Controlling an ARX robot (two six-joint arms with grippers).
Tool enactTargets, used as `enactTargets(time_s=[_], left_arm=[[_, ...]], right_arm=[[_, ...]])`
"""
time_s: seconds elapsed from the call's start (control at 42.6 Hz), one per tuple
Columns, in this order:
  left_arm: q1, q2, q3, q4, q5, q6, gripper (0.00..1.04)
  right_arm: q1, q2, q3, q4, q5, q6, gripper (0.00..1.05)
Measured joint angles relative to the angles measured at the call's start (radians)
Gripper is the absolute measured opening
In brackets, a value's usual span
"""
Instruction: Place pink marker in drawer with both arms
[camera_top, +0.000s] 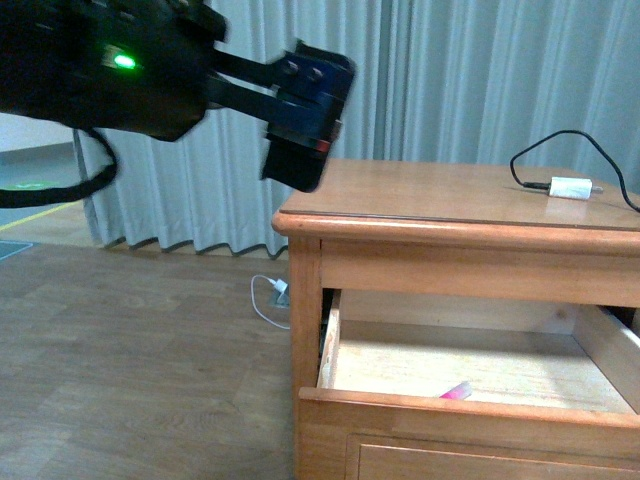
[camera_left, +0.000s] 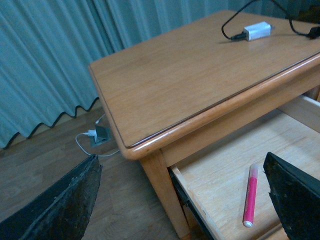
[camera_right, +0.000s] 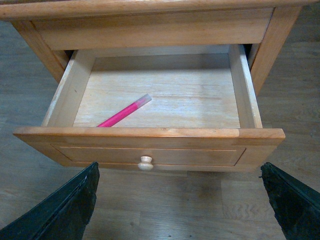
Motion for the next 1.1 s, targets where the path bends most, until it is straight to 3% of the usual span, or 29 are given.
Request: enactTargets(time_s=[0.211, 0.422, 0.61, 0.681, 0.774, 0.915, 0.986, 1.103], left_arm=[[0.121, -0.436, -0.313, -0.08, 0.051, -0.1, 0.99], [0.268, -0.732, -0.538, -0.206, 0.032, -0.202, 0.99], [0.281, -0.768, -0.569, -0.206, 0.018, -0.24, 0.98], [0.263, -0.779, -0.604, -0.127, -0.107, -0.256, 0.88], [0.27, -0.815, -0.658, -0.075, -0.176, -0.266, 0.74], [0.303, -0.883, -0.749, -0.063, -0.153, -0.275, 0.44], [0.365, -0.916, -0.781, -0.063, -0.068, -0.278, 0.29], [0.404, -0.97, -0.826, -0.064, -0.061, -0.283, 0.04]], right_arm=[[0.0, 0.0, 0.0, 0.0, 0.0, 0.0, 0.96], [0.0, 0.0, 0.0, 0.0, 0.0, 0.0, 0.96], [0.0, 0.0, 0.0, 0.0, 0.0, 0.0, 0.96], [0.0, 0.0, 0.0, 0.0, 0.0, 0.0, 0.96], [0.0, 0.0, 0.0, 0.0, 0.0, 0.0, 0.96], [0.001, 0.0, 0.0, 0.0, 0.0, 0.0, 0.96], [0.0, 0.0, 0.0, 0.0, 0.0, 0.0, 0.96], [0.001, 0.0, 0.0, 0.0, 0.0, 0.0, 0.96]])
